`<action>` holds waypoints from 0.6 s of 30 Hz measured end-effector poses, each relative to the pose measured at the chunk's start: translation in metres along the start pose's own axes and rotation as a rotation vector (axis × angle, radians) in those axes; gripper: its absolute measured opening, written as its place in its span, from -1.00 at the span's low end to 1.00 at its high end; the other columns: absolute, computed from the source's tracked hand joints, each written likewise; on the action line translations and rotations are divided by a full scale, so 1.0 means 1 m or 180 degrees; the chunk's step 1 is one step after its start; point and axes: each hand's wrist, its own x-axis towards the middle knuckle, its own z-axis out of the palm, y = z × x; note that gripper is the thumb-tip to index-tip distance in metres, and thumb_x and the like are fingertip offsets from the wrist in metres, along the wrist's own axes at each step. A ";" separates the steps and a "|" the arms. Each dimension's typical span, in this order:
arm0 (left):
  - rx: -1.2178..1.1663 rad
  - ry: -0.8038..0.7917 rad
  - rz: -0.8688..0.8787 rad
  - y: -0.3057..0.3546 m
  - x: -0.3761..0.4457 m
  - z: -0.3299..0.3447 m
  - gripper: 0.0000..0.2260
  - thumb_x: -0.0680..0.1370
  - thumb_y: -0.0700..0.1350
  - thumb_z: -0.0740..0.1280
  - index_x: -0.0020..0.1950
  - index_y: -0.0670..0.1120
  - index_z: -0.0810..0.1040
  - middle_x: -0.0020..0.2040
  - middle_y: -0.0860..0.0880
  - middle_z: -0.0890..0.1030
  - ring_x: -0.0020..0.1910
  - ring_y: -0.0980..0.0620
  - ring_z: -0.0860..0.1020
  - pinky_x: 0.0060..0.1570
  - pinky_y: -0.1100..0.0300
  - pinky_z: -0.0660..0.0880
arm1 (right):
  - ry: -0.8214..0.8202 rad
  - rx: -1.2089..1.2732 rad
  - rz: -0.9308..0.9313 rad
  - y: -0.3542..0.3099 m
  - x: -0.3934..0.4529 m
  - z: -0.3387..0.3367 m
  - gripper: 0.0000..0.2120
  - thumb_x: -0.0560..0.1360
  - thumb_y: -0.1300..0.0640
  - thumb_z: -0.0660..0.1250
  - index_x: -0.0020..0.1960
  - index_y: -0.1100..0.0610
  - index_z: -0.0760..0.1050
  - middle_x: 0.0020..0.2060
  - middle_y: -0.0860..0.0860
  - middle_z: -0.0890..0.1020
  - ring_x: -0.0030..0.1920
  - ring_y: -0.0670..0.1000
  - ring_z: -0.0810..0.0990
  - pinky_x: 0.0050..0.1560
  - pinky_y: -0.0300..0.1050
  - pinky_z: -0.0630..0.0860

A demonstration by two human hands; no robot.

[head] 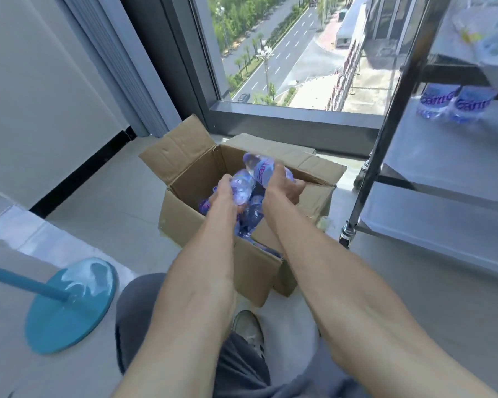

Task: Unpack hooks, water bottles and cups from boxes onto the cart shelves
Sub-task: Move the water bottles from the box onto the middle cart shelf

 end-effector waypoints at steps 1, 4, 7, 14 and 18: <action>-0.0150 -0.0260 0.0131 -0.003 -0.012 0.000 -0.85 0.47 -0.07 0.31 0.01 -0.07 0.48 -0.06 -0.06 0.51 -0.17 -0.07 0.56 -0.23 0.14 0.55 | -0.0104 0.0134 0.0038 -0.002 -0.005 -0.011 -0.38 0.25 -0.27 0.44 0.15 0.07 0.43 0.00 0.07 0.57 -0.01 0.16 0.58 0.02 -0.01 0.50; -0.0643 -0.0908 0.0361 -0.012 -0.055 -0.002 -0.79 0.56 0.01 0.25 0.12 -0.07 0.46 0.01 -0.08 0.54 -0.04 -0.08 0.56 -0.05 0.04 0.59 | -0.0448 0.0604 0.0071 -0.013 -0.019 -0.051 -0.34 0.17 -0.15 0.53 0.13 0.19 0.51 0.04 0.11 0.64 -0.04 0.14 0.65 0.02 0.07 0.62; -0.1020 -0.1501 0.0562 -0.032 -0.100 -0.011 -0.74 0.51 -0.06 0.20 0.13 -0.15 0.46 -0.13 -0.10 0.53 -0.16 -0.05 0.51 -0.24 0.16 0.47 | -0.0959 0.1139 0.0044 -0.019 -0.034 -0.107 -0.50 0.11 0.02 0.51 -0.02 0.22 0.54 -0.08 0.14 0.62 -0.13 0.13 0.62 -0.14 0.00 0.57; -0.1826 -0.2210 0.0474 -0.127 -0.172 -0.050 -0.58 0.45 -0.05 0.18 0.28 -0.11 0.49 0.12 -0.18 0.53 0.04 -0.20 0.49 -0.05 -0.03 0.47 | -0.2783 0.1548 0.0204 0.003 -0.062 -0.244 -0.50 0.39 0.13 0.26 0.27 0.34 0.44 -0.02 0.23 0.55 -0.08 0.18 0.57 -0.09 -0.02 0.56; -0.0711 -0.2674 0.0677 -0.154 -0.190 -0.045 -0.53 0.53 0.26 0.25 0.22 -0.02 0.65 0.11 -0.04 0.67 0.03 0.00 0.64 -0.01 0.09 0.55 | -0.2635 0.1361 0.0169 0.008 -0.064 -0.280 -0.26 0.18 -0.08 0.58 0.24 0.27 0.50 -0.02 0.20 0.60 -0.12 0.18 0.63 -0.12 -0.03 0.58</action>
